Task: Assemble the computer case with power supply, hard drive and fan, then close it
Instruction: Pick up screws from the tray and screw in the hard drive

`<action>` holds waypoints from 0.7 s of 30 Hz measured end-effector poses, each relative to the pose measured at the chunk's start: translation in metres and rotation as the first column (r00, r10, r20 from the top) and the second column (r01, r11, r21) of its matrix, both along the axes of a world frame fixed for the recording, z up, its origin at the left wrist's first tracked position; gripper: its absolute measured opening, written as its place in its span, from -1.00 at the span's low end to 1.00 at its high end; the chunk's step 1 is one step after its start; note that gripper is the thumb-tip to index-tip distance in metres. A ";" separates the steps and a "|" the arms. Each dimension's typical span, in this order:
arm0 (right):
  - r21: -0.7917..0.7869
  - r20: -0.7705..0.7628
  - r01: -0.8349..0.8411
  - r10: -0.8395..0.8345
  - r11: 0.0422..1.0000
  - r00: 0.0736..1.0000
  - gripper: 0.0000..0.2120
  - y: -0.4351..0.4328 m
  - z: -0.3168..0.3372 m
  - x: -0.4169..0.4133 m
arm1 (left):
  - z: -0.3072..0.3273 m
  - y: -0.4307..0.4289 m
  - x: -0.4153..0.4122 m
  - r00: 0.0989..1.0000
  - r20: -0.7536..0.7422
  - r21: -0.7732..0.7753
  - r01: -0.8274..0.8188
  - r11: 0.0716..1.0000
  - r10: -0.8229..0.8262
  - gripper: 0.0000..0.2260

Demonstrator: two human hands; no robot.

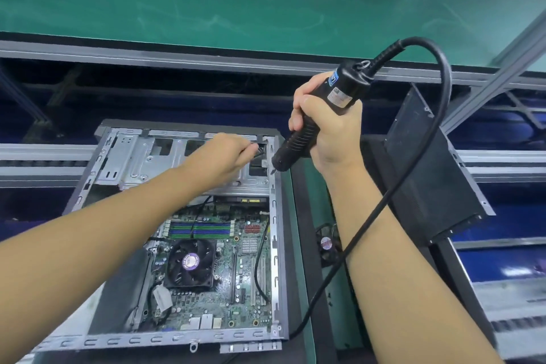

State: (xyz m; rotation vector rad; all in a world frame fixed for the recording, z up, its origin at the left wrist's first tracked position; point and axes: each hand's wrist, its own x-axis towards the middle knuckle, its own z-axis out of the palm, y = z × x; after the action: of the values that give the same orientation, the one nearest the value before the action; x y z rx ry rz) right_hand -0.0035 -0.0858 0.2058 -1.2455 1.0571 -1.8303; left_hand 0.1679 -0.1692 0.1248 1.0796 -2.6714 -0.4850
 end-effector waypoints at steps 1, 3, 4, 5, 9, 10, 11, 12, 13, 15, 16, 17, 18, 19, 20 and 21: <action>-0.013 -0.009 -0.002 0.002 1.000 1.000 -0.74 0.006 0.001 -0.007 | 0.004 0.012 -0.012 0.996 -0.090 0.049 0.010 0.999 -0.005 -0.60; -0.032 -0.023 0.003 -0.004 0.999 1.000 -0.76 0.021 0.002 -0.023 | 0.007 0.034 -0.039 0.988 -0.155 0.154 0.047 0.987 -0.022 -0.68; -0.039 -0.027 0.009 -0.010 0.999 1.000 -0.77 0.030 0.002 -0.031 | 0.006 0.044 -0.053 0.987 -0.162 0.204 0.055 0.977 -0.022 -0.75; -0.046 -0.030 0.015 -0.016 0.999 0.999 -0.78 0.039 0.002 -0.041 | 0.003 0.053 -0.066 0.985 -0.170 0.255 0.069 0.964 -0.025 -0.81; -0.053 -0.015 0.053 -0.054 0.997 0.998 -0.77 0.081 -0.007 -0.078 | -0.014 0.084 -0.110 0.989 -0.139 0.425 0.112 0.898 -0.057 -0.90; -0.045 -0.001 0.062 -0.063 0.997 0.998 -0.78 0.093 -0.011 -0.087 | -0.019 0.091 -0.121 0.990 -0.107 0.447 0.131 0.885 -0.093 -0.92; -0.035 0.015 0.069 -0.069 0.997 0.998 -0.79 0.104 -0.015 -0.096 | -0.025 0.097 -0.133 0.988 -0.068 0.466 0.156 0.871 -0.141 -0.95; -0.022 0.027 0.070 -0.069 0.997 0.997 -0.80 0.115 -0.020 -0.104 | -0.032 0.105 -0.144 0.981 -0.020 0.479 0.179 0.859 -0.193 -0.96; -0.010 0.033 0.064 -0.064 0.998 0.997 -0.81 0.126 -0.025 -0.112 | -0.039 0.112 -0.155 0.970 0.035 0.484 0.196 0.853 -0.243 -0.95; 0.023 0.038 0.045 -0.046 0.999 0.998 -0.82 0.145 -0.037 -0.126 | -0.057 0.127 -0.175 0.936 0.150 0.500 0.207 0.841 -0.319 -0.90; 0.046 0.040 0.030 -0.032 0.999 0.999 -0.81 0.153 -0.042 -0.130 | -0.065 0.134 -0.182 0.913 0.200 0.511 0.212 0.833 -0.355 -0.88; 0.069 0.044 0.016 -0.020 0.997 0.999 -0.81 0.161 -0.048 -0.134 | -0.075 0.140 -0.189 0.883 0.250 0.512 0.228 0.828 -0.398 -0.86; 0.091 0.048 0.006 -0.010 0.996 0.999 -0.81 0.168 -0.054 -0.138 | -0.084 0.147 -0.196 0.844 0.304 0.504 0.251 0.826 -0.441 -0.84; 0.107 0.052 0.001 -0.006 0.994 0.999 -0.82 0.174 -0.059 -0.141 | -0.095 0.153 -0.202 0.804 0.354 0.492 0.274 0.826 -0.477 -0.82; 0.119 0.057 -0.001 -0.005 0.993 0.998 -0.83 0.180 -0.065 -0.144 | -0.104 0.159 -0.207 0.766 0.399 0.482 0.293 0.826 -0.504 -0.80; 0.130 0.064 -0.002 -0.007 0.992 0.998 -0.84 0.185 -0.071 -0.146 | -0.114 0.164 -0.211 0.728 0.442 0.476 0.306 0.825 -0.525 -0.80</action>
State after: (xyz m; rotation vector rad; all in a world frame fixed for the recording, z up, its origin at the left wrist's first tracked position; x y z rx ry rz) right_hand -0.1495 0.0988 0.1347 -1.1022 1.1236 -1.7621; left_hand -0.0433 -0.0048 0.0104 0.7491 -3.4934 -0.9209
